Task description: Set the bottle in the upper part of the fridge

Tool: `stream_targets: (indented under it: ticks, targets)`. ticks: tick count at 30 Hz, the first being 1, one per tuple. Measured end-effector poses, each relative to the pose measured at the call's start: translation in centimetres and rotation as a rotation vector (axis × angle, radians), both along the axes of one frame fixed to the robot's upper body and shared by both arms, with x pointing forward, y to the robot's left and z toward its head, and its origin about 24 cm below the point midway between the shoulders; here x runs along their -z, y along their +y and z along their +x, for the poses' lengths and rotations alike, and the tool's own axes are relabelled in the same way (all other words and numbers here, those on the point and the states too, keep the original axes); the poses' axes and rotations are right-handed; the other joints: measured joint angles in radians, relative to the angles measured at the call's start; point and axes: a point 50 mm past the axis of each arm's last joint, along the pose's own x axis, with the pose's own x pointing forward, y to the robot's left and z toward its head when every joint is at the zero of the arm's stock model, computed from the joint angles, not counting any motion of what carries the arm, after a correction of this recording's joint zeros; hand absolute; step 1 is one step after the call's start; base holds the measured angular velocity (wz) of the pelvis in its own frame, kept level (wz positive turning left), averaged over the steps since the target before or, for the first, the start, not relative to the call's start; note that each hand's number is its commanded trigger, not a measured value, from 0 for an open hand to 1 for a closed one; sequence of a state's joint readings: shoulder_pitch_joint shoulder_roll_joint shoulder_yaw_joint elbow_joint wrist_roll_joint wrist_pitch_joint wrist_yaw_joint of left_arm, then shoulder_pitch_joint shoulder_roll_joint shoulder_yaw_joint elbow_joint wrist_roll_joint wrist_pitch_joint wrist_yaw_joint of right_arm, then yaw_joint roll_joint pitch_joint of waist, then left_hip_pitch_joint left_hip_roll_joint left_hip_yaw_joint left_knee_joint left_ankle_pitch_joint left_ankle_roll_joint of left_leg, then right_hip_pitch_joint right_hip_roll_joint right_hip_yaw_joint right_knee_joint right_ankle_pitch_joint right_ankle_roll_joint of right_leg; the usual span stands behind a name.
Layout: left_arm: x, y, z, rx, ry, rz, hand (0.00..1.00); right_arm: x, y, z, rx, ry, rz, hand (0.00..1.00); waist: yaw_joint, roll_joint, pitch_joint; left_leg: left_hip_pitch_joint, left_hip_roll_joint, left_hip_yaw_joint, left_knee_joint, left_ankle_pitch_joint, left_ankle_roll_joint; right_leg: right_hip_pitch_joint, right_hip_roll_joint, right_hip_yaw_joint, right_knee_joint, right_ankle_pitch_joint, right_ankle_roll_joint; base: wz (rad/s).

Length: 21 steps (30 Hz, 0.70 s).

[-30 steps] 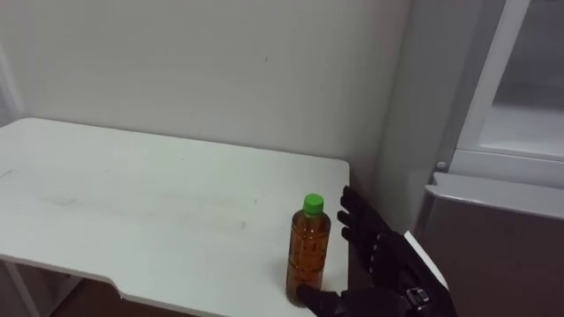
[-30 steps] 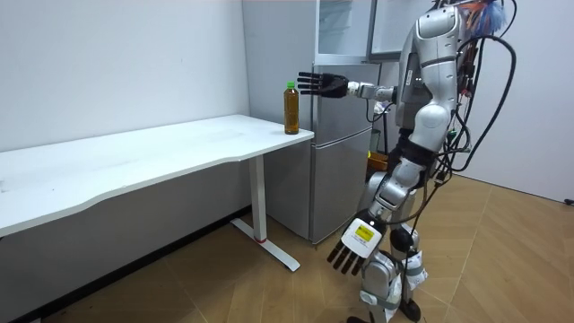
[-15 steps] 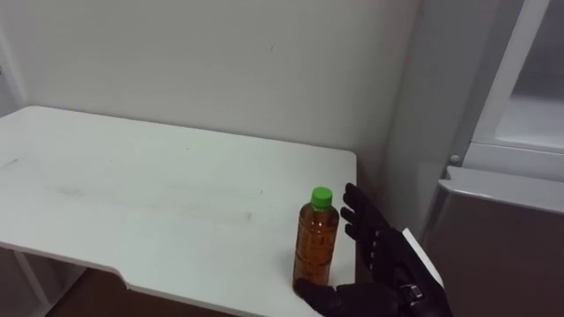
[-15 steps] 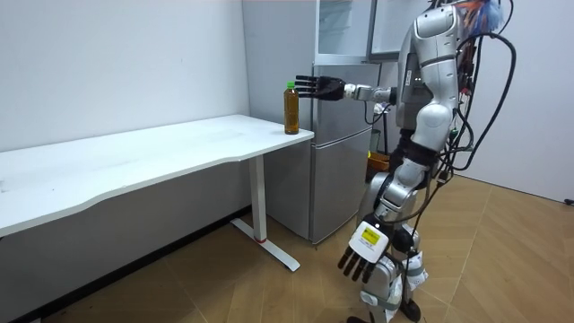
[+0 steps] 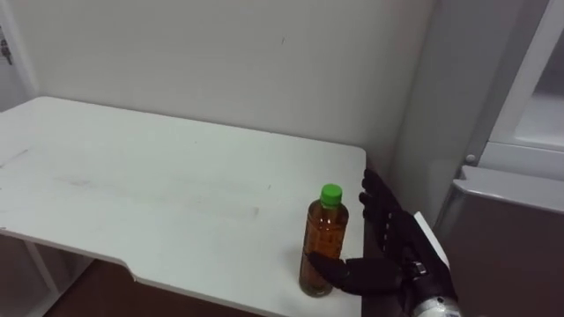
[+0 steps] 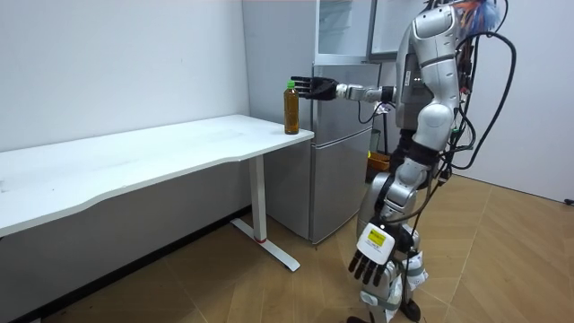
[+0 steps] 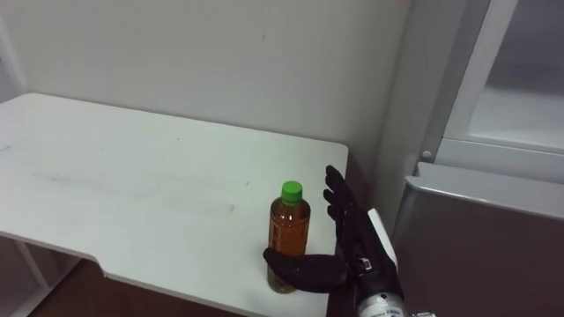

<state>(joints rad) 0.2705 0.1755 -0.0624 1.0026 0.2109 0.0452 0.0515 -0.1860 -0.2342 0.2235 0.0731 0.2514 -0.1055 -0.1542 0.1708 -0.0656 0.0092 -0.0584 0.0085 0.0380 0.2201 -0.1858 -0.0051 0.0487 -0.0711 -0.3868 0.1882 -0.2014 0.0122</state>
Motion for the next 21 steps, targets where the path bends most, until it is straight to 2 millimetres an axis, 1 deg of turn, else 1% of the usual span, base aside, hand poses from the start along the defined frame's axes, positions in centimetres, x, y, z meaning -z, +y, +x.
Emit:
stream_targets:
  ticks: [2,5,8,12,14,18,21]
  targets:
    - [0.0,0.0,0.0,0.0,0.001,0.001,0.0,-0.2,-0.1,0.4,0.009,-0.001,0.012,0.0,0.0,0.003,0.0016,0.0,0.0,0.0,0.0,0.0,0.0,0.0,0.0,0.0,0.0,0.0,0.0,0.0]
    - [0.0,0.0,0.0,0.002,0.005,0.002,0.0,-0.4,-0.1,0.9,0.021,-0.006,0.01,0.0,0.001,0.002,0.0012,-0.002,0.001,0.0,0.002,0.0,0.0,0.0,0.0,-0.001,0.001,0.0,-0.001,0.0]
    - [0.1,-0.2,0.1,0.016,0.012,0.0,0.0,-0.6,-0.1,1.1,0.031,-0.011,0.01,0.0,0.001,0.001,0.0,-0.003,0.0,0.0,0.004,0.0,0.0,-0.001,-0.001,-0.002,0.002,0.0,0.0,0.0]
    - [0.1,-0.2,0.4,0.019,0.005,-0.003,0.0,-0.2,-0.3,1.9,0.051,0.013,-0.004,0.0,-0.001,0.002,-0.0022,-0.018,0.0,-0.001,0.012,0.001,0.002,-0.017,-0.004,-0.009,0.014,0.0,0.0,0.0]
    - [0.1,-0.2,0.4,0.018,0.008,-0.004,0.0,-0.1,-0.4,1.9,0.052,0.02,-0.006,0.0,-0.002,0.006,-0.0002,-0.02,-0.001,-0.001,0.015,0.002,0.003,-0.018,-0.008,-0.016,0.016,0.0,0.0,0.02]
    - [0.1,-0.2,0.4,0.021,0.011,-0.003,0.0,-0.1,-0.3,1.9,0.05,0.026,-0.001,0.0,-0.001,0.008,-0.0001,-0.025,-0.005,-0.001,0.015,0.005,0.008,-0.021,-0.014,-0.027,0.018,0.0,0.0,0.03]
    - [0.1,-0.4,0.3,0.028,0.019,-0.005,0.0,0.0,-0.1,1.9,0.042,0.035,0.017,0.0,0.002,0.009,0.0003,-0.027,-0.006,-0.001,0.016,0.005,0.008,-0.022,-0.015,-0.027,0.018,0.001,0.001,0.0]
